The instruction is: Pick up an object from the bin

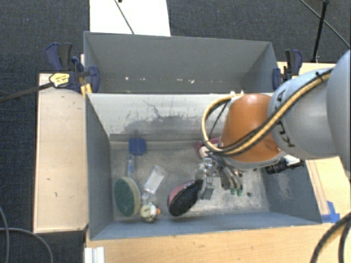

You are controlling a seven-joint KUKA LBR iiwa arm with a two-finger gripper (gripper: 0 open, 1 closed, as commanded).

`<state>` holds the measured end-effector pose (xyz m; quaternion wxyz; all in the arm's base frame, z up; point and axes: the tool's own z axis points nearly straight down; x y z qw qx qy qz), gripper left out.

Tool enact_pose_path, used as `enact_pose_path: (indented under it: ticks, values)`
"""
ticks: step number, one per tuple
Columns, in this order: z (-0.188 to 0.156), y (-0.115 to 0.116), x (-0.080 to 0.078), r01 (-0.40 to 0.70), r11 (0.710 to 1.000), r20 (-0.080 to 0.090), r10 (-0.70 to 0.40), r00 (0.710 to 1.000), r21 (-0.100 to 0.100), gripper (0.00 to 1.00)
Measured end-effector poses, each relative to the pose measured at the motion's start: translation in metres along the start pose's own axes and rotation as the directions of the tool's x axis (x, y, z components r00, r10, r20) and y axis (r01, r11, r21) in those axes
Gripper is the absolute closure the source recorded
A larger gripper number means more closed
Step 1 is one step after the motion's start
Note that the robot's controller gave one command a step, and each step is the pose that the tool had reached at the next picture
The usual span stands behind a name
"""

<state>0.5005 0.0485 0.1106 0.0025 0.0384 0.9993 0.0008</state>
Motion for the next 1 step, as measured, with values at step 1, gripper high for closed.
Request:
enact_pose_path:
  ticks: [1]
  values:
    - [-0.0981,-0.0068,0.0012,-0.004,1.0,0.005,0.004,1.0,0.0,1.0]
